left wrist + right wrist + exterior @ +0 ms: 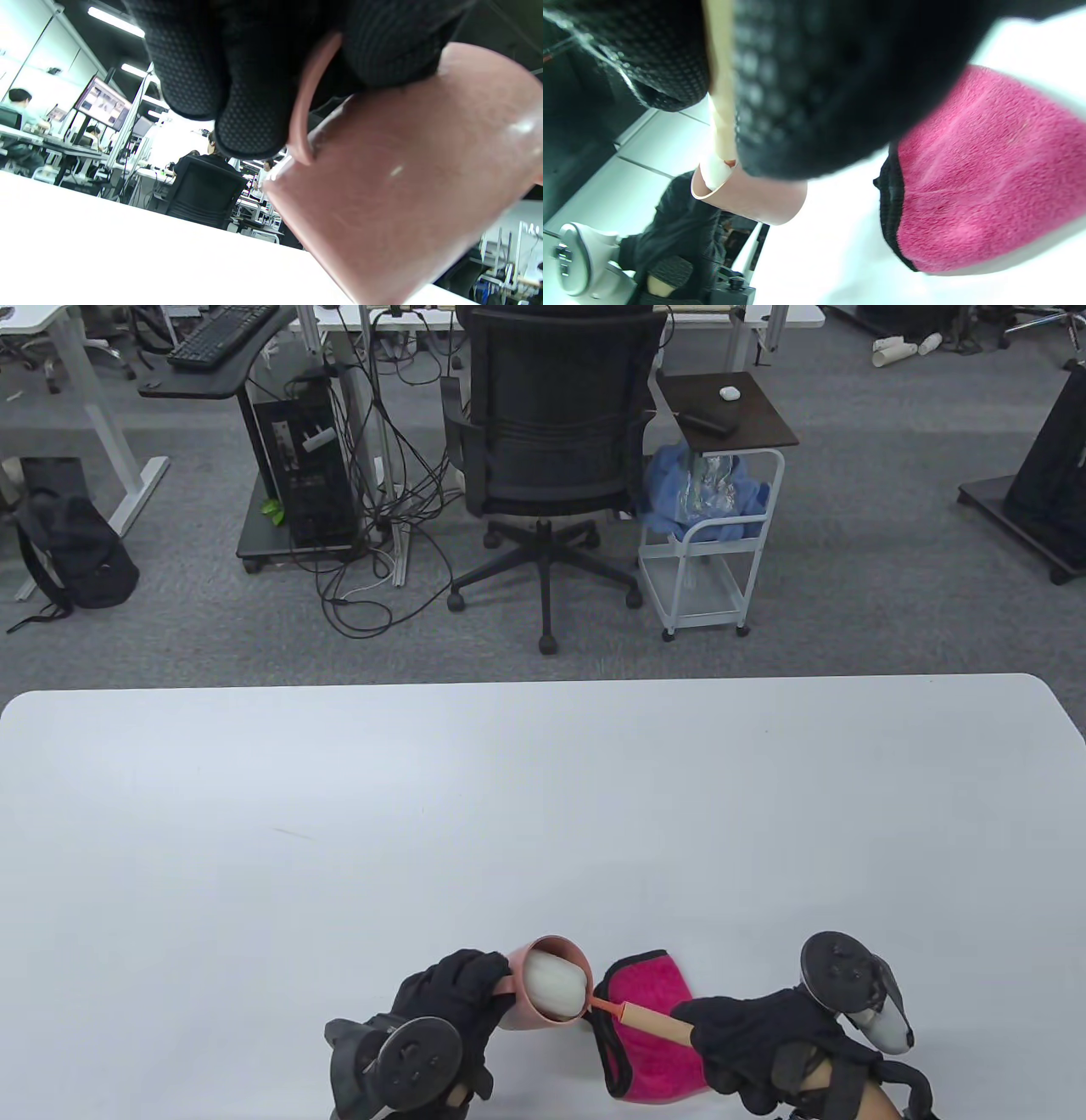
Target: Brush the water cup with the cup brush
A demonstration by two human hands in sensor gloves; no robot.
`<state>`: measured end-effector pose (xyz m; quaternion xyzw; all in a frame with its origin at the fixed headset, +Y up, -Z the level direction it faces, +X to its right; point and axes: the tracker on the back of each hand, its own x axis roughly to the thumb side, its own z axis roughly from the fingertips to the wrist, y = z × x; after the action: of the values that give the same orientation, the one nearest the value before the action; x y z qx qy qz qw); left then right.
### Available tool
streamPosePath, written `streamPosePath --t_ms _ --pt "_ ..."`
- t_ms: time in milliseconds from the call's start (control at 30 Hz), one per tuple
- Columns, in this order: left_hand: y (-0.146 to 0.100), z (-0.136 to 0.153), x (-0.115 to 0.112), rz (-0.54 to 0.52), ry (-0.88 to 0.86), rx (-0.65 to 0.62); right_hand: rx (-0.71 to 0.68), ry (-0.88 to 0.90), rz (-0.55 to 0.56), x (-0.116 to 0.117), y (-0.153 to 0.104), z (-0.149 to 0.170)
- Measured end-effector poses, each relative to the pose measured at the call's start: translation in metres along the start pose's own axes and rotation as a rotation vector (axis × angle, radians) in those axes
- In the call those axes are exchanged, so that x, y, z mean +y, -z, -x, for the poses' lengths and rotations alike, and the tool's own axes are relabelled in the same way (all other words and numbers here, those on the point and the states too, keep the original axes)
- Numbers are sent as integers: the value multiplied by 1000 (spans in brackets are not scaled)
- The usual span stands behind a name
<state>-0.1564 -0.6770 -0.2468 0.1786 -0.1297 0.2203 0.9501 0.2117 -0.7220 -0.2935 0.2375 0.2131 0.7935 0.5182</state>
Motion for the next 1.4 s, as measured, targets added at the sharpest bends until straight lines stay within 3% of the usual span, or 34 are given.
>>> streamPosePath --t_ms 133,233,333,400,467,500,533,600,667,733,833,1100,1233,1400 --pt "0 9 1 1 -118 35 -28 115 -28 -2 1 5" --pt "0 16 1 7 -220 61 -95 300 -67 -1 3 10" --pt "0 22 3 7 -223 75 -162 455 61 -15 -4 12" --pt "-1 25 3 3 -256 83 -31 299 210 -29 -13 16" --pt "-1 25 4 -3 -268 84 133 -21 394 -43 -24 20" --pt "0 25 4 -5 -267 80 241 -266 501 -51 -31 21" --pt "0 24 4 -6 -269 77 312 -440 541 -56 -35 20" --pt "1 24 2 -4 -279 76 419 -503 475 -59 -37 22" --pt "0 24 2 0 -283 76 484 -457 485 -56 -34 33" --pt "-1 26 3 1 -278 81 570 -402 421 -50 -29 43" --pt "-1 29 3 6 -288 89 678 -488 337 -43 -19 53" --pt "0 28 -1 35 -291 82 902 -645 281 -40 -14 62" --pt "0 27 -2 46 -300 78 1052 -778 188 -34 -9 66" --pt "1 28 -6 80 -308 79 1083 -876 172 -28 -1 63"
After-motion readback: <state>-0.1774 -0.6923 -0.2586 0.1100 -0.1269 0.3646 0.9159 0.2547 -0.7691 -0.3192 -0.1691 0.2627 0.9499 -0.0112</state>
